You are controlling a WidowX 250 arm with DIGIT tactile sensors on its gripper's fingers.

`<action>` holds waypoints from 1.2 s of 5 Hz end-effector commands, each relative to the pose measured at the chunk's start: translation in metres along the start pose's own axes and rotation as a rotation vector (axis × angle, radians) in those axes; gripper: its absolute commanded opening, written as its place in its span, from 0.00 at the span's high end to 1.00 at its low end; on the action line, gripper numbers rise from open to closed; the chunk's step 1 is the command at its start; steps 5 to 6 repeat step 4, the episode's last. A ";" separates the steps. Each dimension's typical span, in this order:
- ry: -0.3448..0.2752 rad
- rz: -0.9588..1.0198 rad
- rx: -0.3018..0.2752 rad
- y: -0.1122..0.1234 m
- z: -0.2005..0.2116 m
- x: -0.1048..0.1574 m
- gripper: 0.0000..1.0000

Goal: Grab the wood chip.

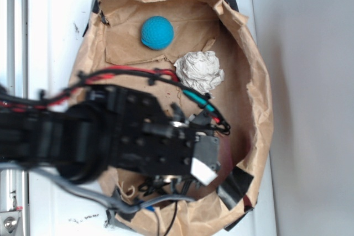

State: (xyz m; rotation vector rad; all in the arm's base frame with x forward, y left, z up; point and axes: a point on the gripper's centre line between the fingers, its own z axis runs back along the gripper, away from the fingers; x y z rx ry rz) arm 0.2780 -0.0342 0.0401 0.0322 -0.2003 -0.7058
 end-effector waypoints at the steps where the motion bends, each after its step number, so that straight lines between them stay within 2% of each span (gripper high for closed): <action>1: -0.234 0.188 0.033 0.014 0.112 -0.025 1.00; 2: -0.271 0.281 0.032 0.024 0.152 -0.024 1.00; 3: -0.245 0.381 0.047 0.027 0.158 -0.026 1.00; 4: -0.220 0.391 0.114 0.025 0.154 -0.024 1.00; 6: -0.220 0.391 0.114 0.025 0.154 -0.024 1.00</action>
